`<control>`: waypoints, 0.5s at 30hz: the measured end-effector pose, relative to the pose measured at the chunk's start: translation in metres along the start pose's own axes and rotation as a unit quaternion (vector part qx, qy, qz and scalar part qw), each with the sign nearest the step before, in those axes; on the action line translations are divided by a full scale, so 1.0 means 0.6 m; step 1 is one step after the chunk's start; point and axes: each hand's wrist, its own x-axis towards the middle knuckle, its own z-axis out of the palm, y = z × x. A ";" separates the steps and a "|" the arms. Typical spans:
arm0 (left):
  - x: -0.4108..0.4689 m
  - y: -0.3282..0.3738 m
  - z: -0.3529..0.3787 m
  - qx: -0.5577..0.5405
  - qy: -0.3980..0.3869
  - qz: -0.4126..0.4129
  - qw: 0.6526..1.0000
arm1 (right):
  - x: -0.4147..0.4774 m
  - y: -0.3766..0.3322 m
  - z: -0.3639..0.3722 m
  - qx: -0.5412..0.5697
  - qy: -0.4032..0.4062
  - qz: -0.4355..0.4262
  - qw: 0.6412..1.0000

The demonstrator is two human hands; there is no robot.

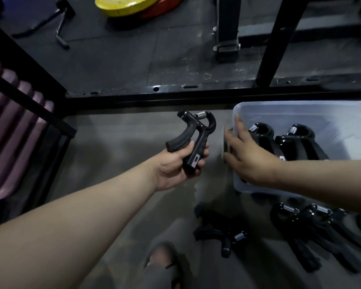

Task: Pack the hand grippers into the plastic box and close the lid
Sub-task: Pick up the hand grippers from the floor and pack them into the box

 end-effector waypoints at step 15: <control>0.011 -0.028 0.182 0.248 0.026 0.137 0.959 | -0.065 -0.034 -0.075 0.438 0.090 0.173 0.878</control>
